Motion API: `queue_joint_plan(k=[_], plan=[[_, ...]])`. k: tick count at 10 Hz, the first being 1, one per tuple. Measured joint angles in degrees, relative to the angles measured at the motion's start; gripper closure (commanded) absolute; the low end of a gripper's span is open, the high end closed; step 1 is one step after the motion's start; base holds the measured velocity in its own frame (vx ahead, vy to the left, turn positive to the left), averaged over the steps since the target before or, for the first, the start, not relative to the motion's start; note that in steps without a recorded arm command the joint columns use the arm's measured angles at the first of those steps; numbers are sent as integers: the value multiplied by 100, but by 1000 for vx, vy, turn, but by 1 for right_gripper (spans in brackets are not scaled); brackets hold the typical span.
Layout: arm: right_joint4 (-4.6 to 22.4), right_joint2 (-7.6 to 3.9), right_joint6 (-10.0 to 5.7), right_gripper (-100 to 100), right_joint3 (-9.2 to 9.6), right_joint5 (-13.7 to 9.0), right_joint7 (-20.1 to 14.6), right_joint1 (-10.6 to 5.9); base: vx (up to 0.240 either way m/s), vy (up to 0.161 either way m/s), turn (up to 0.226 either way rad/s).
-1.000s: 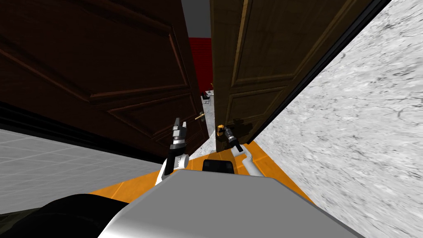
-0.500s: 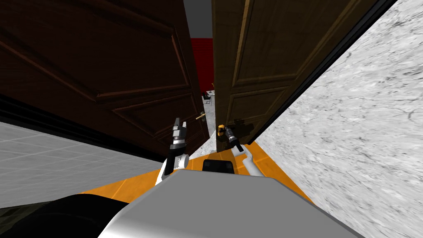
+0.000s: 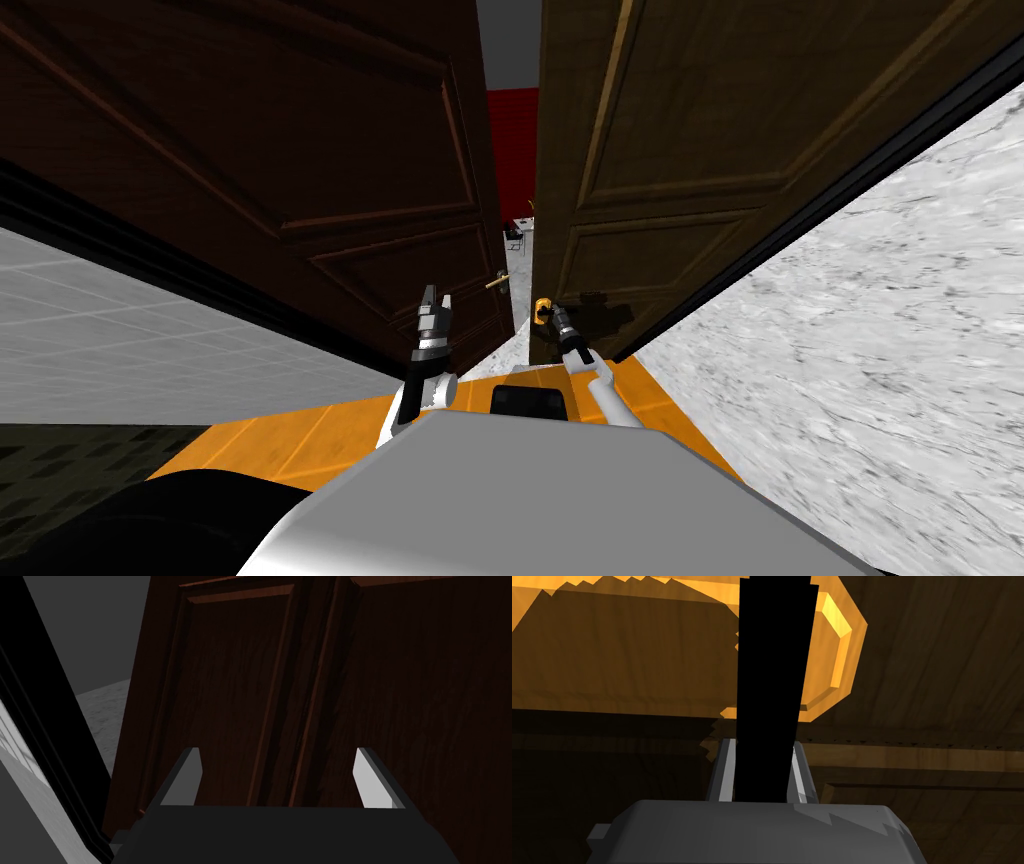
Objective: Push the door open
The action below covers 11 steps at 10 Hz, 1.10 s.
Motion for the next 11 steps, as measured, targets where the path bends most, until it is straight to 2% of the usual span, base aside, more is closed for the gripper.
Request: queue_joint_plan(k=[1, 2, 4, 6, 7, 8, 11], plan=[[-44, 38, -15, 100, -58, -47, 135, 11, 55, 16, 125], [-207, 36, 34, 100, -117, -132, 273, 103, 42, 11, 66], [-37, 48, 5, 100, -282, -293, 469, -39, 52, 7, 174], [182, 101, -131, 100, -498, -501, 748, -164, 46, -1, 122], [231, 135, -168, 100, -619, -611, 898, -208, 44, 2, 87], [232, 116, -174, 100, -678, -679, 984, -233, 57, -1, 139], [272, 208, -233, 100, -980, -960, 1375, -289, 41, -1, 97]])
